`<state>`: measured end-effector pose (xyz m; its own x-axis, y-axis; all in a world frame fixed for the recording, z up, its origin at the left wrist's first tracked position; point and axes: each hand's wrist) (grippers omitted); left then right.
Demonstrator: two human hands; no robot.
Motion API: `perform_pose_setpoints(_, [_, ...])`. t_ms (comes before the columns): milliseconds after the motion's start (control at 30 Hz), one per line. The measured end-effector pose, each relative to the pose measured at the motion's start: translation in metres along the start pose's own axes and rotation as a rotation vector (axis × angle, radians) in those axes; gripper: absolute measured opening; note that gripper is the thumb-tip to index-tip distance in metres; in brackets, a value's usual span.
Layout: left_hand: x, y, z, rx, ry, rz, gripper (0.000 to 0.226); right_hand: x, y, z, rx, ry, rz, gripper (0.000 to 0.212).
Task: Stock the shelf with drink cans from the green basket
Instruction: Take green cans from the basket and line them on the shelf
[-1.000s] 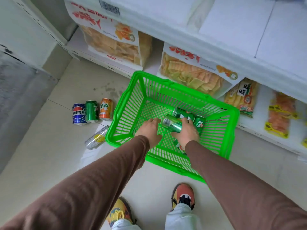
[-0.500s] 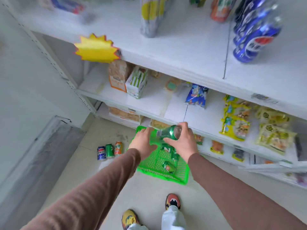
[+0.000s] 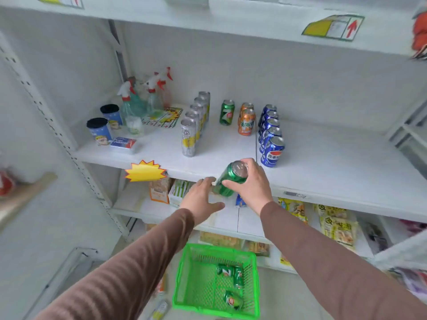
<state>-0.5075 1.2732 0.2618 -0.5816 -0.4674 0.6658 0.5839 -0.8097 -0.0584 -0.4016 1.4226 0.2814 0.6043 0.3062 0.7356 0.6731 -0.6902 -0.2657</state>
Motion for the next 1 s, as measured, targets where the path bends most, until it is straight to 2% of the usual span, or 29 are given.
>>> perform_pose_setpoints(333, [0.004, -0.094, -0.006, 0.047, -0.013, -0.010, 0.077, -0.036, -0.091, 0.016, -0.124, 0.091, -0.031, 0.074])
perform_pose_setpoints(633, [0.005, -0.172, -0.025, 0.119, -0.026, -0.003, 0.079, -0.065, -0.170, 0.028, -0.187, 0.094, 0.018, 0.078])
perform_pose_setpoints(800, [0.002, -0.195, -0.034, 0.116, -0.014, -0.022, 0.079, -0.081, -0.187, 0.024, -0.333, -0.089, 0.054, 0.079])
perform_pose_setpoints(1000, [0.000, -0.208, -0.046, 0.112, -0.004, -0.044, 0.084, -0.101, -0.167, 0.038, -0.317, -0.402, -0.005, 0.089])
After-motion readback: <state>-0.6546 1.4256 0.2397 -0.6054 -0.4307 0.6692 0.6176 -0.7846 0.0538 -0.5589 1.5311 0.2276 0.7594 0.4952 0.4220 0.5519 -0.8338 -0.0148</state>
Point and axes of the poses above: each hand's wrist, its own y-axis away from the middle knuckle, its own x-axis out of the back of the hand, z = x × y, and after that the axes turned 5 degrees about y, right-handed
